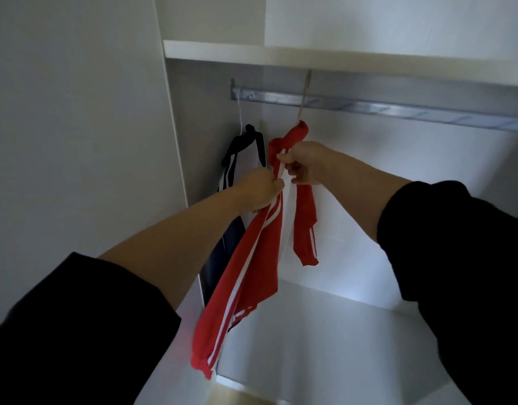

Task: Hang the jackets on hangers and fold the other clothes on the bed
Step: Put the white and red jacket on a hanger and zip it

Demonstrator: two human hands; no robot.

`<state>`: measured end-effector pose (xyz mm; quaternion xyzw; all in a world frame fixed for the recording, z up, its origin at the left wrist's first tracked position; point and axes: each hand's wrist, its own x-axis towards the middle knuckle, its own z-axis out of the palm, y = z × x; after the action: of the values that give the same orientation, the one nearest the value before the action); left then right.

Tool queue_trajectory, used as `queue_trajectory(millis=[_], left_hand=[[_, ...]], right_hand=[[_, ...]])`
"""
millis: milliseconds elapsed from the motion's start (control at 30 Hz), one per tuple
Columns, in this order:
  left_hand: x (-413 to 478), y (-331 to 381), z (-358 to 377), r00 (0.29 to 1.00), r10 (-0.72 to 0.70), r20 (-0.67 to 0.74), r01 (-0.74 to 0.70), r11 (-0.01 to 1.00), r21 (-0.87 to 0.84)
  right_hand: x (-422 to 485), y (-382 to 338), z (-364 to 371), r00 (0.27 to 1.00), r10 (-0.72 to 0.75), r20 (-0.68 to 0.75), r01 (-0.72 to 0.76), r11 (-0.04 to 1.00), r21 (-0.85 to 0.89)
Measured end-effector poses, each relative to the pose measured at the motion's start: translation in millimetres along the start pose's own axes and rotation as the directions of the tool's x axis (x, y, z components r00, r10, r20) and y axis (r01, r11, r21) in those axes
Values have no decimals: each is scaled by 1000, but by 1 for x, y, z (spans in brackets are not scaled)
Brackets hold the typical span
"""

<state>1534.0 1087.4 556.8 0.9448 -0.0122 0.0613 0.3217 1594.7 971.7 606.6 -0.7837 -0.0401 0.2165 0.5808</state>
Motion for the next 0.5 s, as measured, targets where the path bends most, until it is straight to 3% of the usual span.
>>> queue_trajectory(millis=[133, 233, 367, 500], left_hand=[[21, -14, -1, 998, 7, -65, -5, 1000, 30], [30, -26, 6, 999, 11, -33, -11, 1000, 9], [36, -49, 26, 994, -110, 2, 110, 994, -28], [47, -44, 44, 976, -218, -18, 218, 975, 30]], right_hand=[[18, -7, 11, 997, -61, -50, 56, 994, -93], [29, 2, 14, 999, -36, -26, 34, 995, -92], [32, 13, 1, 1000, 12, -5, -12, 998, -68], [28, 22, -21, 996, 29, -87, -33, 998, -48]])
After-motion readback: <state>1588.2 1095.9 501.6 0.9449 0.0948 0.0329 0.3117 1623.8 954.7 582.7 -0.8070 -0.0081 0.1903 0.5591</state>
